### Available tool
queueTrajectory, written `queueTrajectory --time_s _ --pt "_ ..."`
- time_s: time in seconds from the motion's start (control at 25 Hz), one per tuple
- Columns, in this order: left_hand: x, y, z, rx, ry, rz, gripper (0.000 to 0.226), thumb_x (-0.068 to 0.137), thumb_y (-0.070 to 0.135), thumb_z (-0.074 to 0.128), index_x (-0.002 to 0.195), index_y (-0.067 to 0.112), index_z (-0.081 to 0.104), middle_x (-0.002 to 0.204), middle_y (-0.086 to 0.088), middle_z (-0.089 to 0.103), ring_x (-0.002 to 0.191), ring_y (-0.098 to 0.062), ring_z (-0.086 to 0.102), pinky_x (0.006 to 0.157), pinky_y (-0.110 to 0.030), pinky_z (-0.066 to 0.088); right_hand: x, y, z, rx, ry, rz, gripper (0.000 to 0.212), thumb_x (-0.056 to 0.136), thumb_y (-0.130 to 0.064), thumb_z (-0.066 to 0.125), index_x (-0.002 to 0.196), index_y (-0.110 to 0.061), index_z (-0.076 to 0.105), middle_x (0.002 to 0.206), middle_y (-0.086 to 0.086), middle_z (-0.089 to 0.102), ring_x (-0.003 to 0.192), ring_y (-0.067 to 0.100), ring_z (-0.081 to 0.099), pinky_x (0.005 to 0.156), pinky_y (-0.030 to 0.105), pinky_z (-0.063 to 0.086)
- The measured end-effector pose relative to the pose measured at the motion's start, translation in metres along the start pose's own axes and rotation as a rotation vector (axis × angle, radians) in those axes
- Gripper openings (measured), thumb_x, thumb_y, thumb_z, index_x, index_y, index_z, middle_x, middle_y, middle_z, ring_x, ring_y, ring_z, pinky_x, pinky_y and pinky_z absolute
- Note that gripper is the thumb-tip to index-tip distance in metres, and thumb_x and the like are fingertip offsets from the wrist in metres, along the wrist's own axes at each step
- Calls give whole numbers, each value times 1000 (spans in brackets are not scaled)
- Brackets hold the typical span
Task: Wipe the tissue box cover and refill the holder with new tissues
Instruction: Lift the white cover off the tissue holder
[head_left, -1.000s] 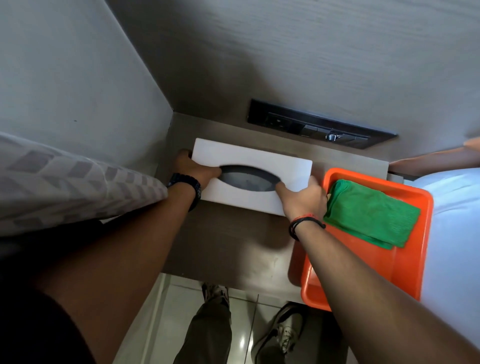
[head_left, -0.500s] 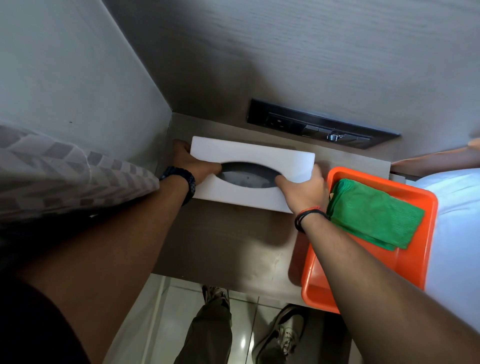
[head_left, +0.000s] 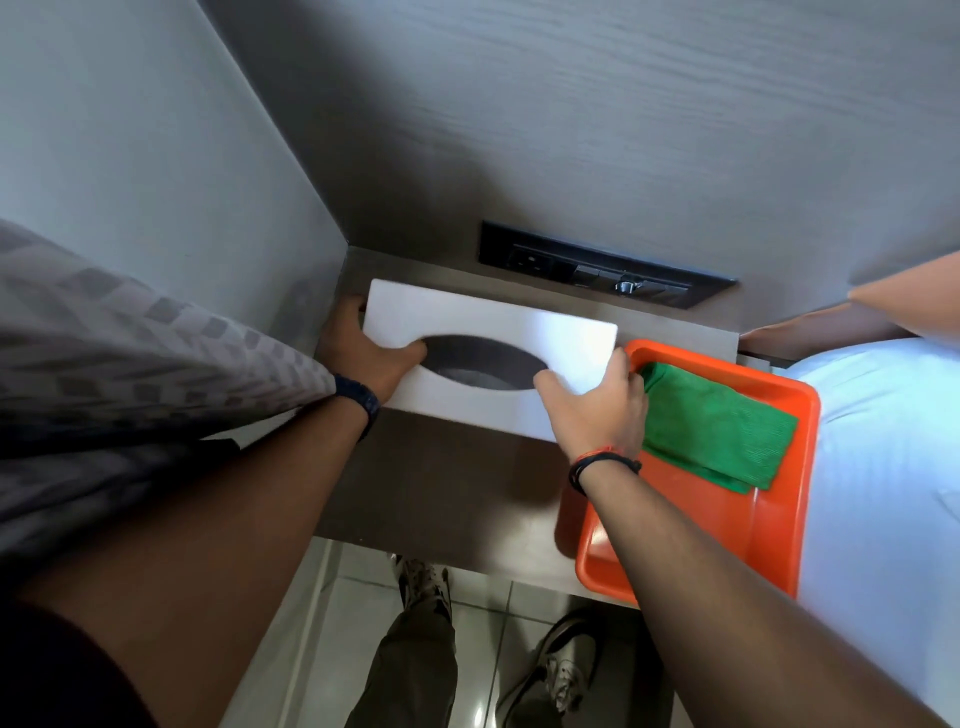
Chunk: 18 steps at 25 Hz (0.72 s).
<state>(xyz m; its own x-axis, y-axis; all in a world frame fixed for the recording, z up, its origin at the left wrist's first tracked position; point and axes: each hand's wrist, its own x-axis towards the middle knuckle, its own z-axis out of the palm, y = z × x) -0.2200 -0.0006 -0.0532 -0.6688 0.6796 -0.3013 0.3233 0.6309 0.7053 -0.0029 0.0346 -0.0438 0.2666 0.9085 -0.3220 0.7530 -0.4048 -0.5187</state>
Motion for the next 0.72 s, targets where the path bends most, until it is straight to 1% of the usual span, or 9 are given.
queueTrajectory --time_s 0.04,0.12,0.24,0.32,0.4,0.44,0.52,0.6,0.72 --pt "-7 -3 -5 0 0 -4 70 55 33 81 116 18 51 104 4 56 91 -17 54 76 -31 46 -7 2 -3 -13 -18 -10 68 59 -50 63 114 -14 46 106 15 56 101 37 52 82 44 47" --pt "-22 -15 -11 8 -29 -62 73 57 30 81 121 16 48 112 -4 58 97 -25 57 81 -36 48 -24 10 -5 -47 -84 0 71 61 -52 64 117 -13 46 108 16 56 103 38 54 83 43 47" --pt "-42 -38 -14 169 -69 -180 72 61 32 79 123 19 47 119 -11 58 102 -34 56 79 -36 45 -49 30 4 -62 -183 57 69 62 -54 64 115 -15 46 111 17 57 104 38 57 82 41 48" --pt "-48 -51 -14 231 -93 -232 68 59 31 81 119 16 53 118 -12 60 102 -33 57 77 -34 44 -58 43 16 -82 -238 104 71 62 -55 64 118 -16 46 108 15 58 102 37 58 81 39 48" --pt "-49 -62 -12 206 -113 -228 68 58 23 83 118 13 53 119 -13 59 105 -33 55 81 -35 45 -63 54 27 -92 -266 116 75 63 -56 64 124 -17 44 105 13 58 100 36 59 79 38 47" --pt "-49 -65 -11 185 -117 -222 69 58 20 84 118 11 52 120 -14 57 107 -33 54 85 -38 46 -64 57 31 -88 -271 112 79 63 -55 64 128 -18 41 105 13 58 99 36 59 78 37 46" --pt "-47 -71 -8 140 -105 -222 69 58 13 84 118 8 51 121 -16 56 109 -34 52 86 -40 44 -64 62 41 -80 -272 95 86 63 -55 64 135 -22 33 106 14 58 98 36 59 75 34 43" --pt "-45 -76 -5 144 -104 -234 73 58 12 85 121 7 49 124 -16 54 111 -33 50 89 -40 43 -61 64 48 -89 -272 85 87 64 -54 66 137 -23 30 110 15 58 100 36 59 74 33 43" --pt "-41 -81 -5 183 -173 -262 85 57 17 87 129 6 45 132 -16 50 118 -33 46 98 -43 41 -57 65 54 -106 -283 72 81 66 -55 67 132 -18 36 113 14 60 101 36 60 75 34 47"
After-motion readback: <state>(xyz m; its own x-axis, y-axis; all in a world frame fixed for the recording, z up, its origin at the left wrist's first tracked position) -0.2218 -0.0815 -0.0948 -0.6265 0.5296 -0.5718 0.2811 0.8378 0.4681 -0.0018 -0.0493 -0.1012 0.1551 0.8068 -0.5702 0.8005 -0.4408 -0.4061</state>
